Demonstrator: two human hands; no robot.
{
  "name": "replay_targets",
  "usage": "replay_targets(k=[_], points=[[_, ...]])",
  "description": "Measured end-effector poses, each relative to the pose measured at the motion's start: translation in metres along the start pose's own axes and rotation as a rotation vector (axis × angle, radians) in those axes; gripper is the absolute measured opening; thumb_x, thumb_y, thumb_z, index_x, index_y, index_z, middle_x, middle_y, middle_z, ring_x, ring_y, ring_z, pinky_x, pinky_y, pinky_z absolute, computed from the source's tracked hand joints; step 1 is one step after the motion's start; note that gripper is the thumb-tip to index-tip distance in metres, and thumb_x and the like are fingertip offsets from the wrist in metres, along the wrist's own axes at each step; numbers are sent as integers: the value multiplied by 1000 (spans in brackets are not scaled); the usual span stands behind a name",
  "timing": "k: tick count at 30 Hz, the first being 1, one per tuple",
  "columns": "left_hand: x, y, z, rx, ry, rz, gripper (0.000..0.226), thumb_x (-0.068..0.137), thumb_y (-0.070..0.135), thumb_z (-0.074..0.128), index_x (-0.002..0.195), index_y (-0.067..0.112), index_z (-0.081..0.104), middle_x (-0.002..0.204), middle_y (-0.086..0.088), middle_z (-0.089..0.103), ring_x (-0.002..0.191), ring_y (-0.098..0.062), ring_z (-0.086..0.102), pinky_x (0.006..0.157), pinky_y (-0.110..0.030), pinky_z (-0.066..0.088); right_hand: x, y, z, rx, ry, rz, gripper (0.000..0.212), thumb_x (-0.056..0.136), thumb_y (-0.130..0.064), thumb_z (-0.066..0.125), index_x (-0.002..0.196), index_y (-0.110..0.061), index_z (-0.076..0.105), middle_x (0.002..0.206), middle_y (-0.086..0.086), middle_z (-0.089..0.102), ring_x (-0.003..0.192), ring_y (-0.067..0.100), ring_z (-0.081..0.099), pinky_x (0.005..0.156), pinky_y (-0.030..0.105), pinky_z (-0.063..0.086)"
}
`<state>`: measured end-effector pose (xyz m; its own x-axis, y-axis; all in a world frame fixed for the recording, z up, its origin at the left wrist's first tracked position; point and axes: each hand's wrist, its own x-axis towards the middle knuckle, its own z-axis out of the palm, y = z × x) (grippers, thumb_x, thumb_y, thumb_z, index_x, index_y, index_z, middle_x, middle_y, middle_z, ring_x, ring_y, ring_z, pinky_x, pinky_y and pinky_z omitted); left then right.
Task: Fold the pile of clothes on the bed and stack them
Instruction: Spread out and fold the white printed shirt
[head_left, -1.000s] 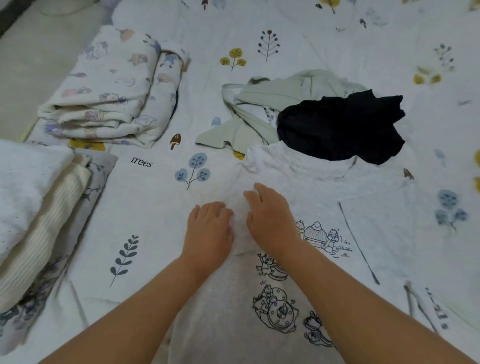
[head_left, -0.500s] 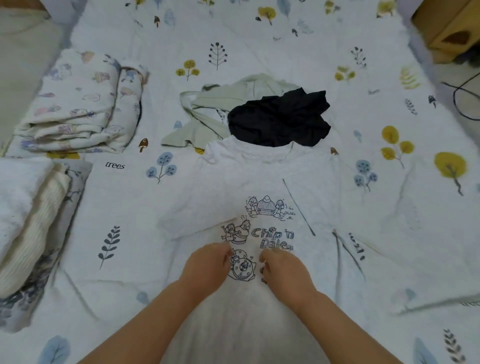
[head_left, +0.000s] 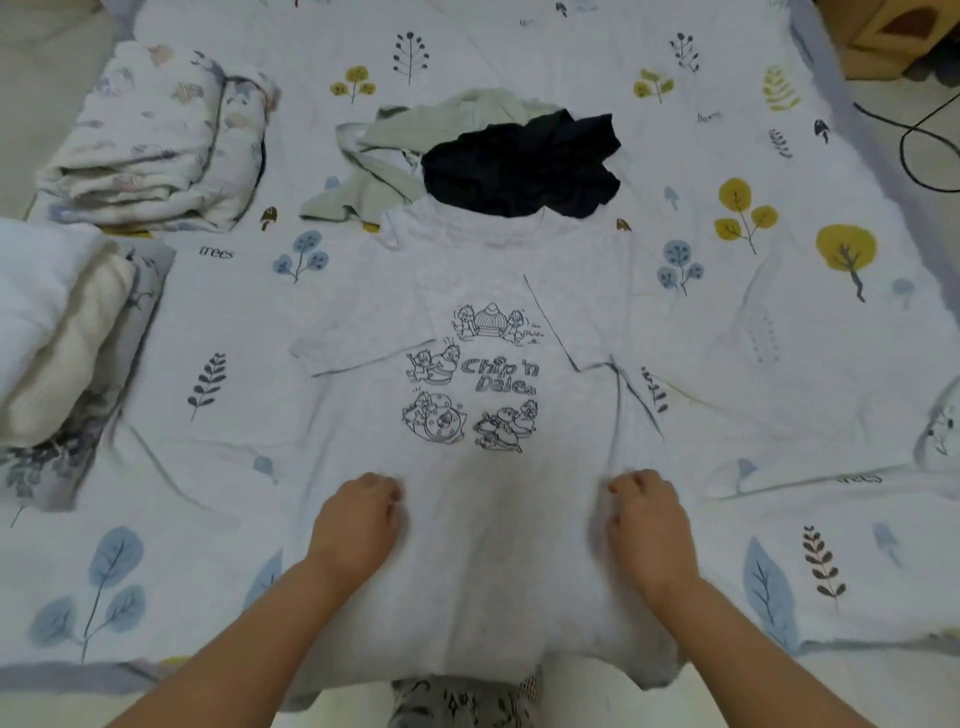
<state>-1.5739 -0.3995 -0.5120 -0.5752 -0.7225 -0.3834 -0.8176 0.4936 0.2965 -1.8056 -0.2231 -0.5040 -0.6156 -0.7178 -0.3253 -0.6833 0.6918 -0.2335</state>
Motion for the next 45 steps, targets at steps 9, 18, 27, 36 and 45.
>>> replay_targets(k=[9, 18, 27, 36, 45], points=[[-62, -23, 40, 117, 111, -142, 30, 65, 5, 52, 94, 10, 55, 104, -32, 54, 91, -48, 53, 67, -51, 50, -38, 69, 11, 114, -42, 363, 34, 87, -11, 55, 117, 0, 44, 111, 27, 52, 100, 43, 51, 82, 45, 42], [-94, -40, 39, -344, 95, -516, 17, 82, 5, 57, 98, 5, 53, 101, -23, 50, 86, -40, 53, 68, -35, 37, -64, 68, 15, 506, -378, 485, 6, 82, -6, 53, 77, -7, 51, 75, 12, 53, 74, 24, 48, 67, 31, 36], [-106, -60, 2, -581, -383, -363, 41, 79, -15, 52, 56, 18, 59, 57, 10, 54, 55, -2, 51, 57, -13, 39, -79, 70, -8, 655, -468, 450, 13, 87, -6, 55, 95, -15, 56, 96, 9, 62, 84, 22, 58, 75, 35, 48], [-66, -52, -105, -764, -596, -478, 6, 84, 9, 65, 78, 8, 63, 55, -7, 50, 35, -15, 48, 41, -20, 46, -41, 64, -84, 837, -206, 301, 29, 85, 2, 61, 105, -18, 66, 98, 8, 64, 73, 19, 61, 52, 11, 45], [13, -59, -157, -1522, -295, -468, 11, 63, 12, 72, 72, 6, 71, 75, -16, 69, 57, -22, 69, 56, -31, 59, 43, 32, -138, 1519, -253, 479, 27, 57, 4, 48, 69, -4, 71, 50, 5, 60, 38, 12, 53, 41, 19, 50]])
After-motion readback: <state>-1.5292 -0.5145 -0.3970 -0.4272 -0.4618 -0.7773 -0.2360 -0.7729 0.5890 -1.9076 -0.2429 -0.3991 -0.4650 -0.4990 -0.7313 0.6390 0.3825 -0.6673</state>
